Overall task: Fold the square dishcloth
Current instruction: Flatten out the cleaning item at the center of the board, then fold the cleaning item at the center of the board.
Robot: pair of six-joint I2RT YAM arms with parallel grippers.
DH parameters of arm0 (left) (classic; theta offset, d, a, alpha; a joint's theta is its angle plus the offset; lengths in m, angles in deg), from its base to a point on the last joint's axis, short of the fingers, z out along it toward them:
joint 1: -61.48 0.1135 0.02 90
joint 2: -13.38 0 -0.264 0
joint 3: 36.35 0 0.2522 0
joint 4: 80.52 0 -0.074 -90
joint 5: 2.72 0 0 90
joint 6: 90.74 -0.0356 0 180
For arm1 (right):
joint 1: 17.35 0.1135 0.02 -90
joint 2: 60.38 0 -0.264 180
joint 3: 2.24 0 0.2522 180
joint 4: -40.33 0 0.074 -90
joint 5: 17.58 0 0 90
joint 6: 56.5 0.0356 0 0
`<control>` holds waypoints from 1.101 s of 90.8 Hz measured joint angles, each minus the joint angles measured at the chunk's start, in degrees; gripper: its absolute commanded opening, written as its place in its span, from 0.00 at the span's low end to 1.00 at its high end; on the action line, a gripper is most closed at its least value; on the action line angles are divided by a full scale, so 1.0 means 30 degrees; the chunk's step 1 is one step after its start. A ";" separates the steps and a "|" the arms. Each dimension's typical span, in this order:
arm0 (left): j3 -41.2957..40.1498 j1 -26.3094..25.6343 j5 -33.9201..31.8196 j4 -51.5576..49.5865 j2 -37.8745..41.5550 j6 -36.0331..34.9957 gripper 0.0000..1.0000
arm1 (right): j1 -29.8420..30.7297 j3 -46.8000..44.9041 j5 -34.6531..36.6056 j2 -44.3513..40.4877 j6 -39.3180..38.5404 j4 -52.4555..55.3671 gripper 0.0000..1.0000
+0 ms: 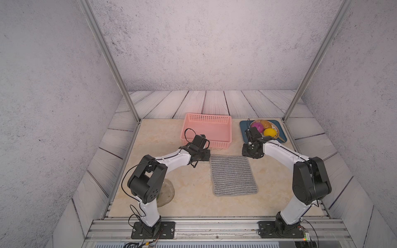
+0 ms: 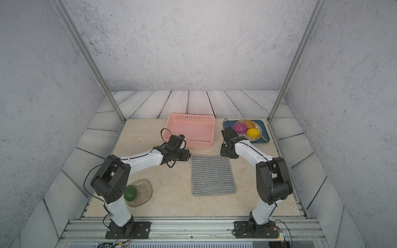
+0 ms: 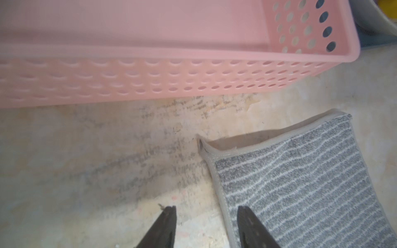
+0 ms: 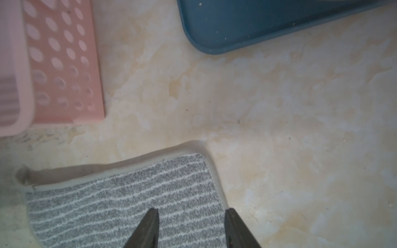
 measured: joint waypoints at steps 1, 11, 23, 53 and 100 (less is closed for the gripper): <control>0.0131 0.0015 0.0036 -0.0066 -0.0146 -0.0095 0.55 | -0.0015 0.0029 0.0007 0.0058 -0.0044 -0.0029 0.48; 0.1268 0.0029 0.0393 -0.0750 -0.1399 -0.1013 0.57 | -0.0175 0.0255 0.0000 0.0699 -0.0138 -0.0299 0.48; 0.2251 0.0022 0.0495 -0.1530 -0.2426 -0.1996 0.58 | -0.0379 0.0270 -0.0080 0.1144 -0.0226 -0.0576 0.48; 0.4029 0.0029 0.0554 -0.2047 -0.4481 -0.2907 0.57 | -0.0590 0.0313 -0.0248 0.1894 -0.0306 -0.1319 0.48; 0.5209 0.0029 -0.0095 -0.2390 -0.5421 -0.3432 0.16 | -0.0780 0.0656 -0.0444 0.3468 -0.0335 -0.1603 0.48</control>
